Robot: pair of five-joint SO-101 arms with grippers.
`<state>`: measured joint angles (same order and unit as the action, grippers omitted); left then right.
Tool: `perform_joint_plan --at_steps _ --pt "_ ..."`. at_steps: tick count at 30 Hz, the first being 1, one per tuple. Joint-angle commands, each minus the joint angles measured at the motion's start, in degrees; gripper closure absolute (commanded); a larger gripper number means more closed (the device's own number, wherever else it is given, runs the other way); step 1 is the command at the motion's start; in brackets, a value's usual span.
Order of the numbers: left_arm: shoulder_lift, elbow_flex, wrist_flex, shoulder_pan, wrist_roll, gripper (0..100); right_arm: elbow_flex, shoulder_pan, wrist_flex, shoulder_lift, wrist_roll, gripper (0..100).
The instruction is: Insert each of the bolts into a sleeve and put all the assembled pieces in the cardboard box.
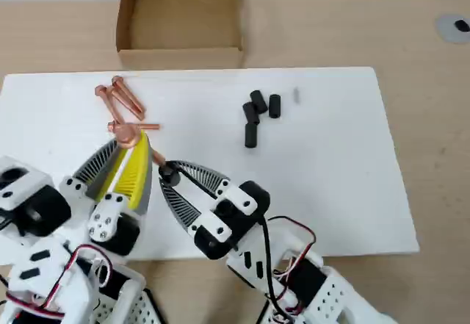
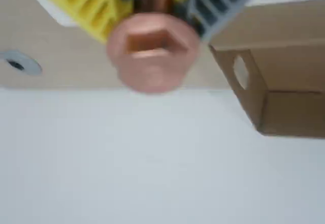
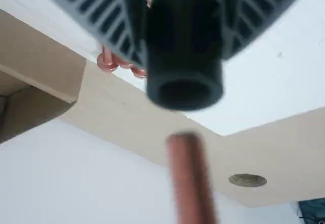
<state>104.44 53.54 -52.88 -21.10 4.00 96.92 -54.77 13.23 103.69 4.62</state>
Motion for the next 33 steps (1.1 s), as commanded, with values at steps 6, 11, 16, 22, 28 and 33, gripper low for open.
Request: perform_joint_plan --at_steps 6,11,16,22,28,33 --pt "0.0 -5.5 -1.8 -2.3 -1.1 100 -0.1 1.2 -0.4 5.0 0.4 98.8" --pt "0.0 -5.1 -1.8 -2.2 -1.1 100 -0.1 1.2 -0.4 5.0 0.4 98.8" --pt "0.0 -3.7 -1.9 -2.2 -0.9 100 -0.1 1.2 -0.4 5.0 0.4 98.8" --pt "0.0 -2.8 -1.9 -2.2 -1.0 100 -0.1 1.2 -0.4 5.1 0.4 98.8" --pt "0.0 -1.6 -1.9 -2.2 -0.8 100 -0.1 1.2 -0.4 5.2 0.4 98.8" --pt "0.0 0.6 -1.9 -2.2 -0.8 100 -0.1 1.2 -0.4 5.3 0.4 98.8"
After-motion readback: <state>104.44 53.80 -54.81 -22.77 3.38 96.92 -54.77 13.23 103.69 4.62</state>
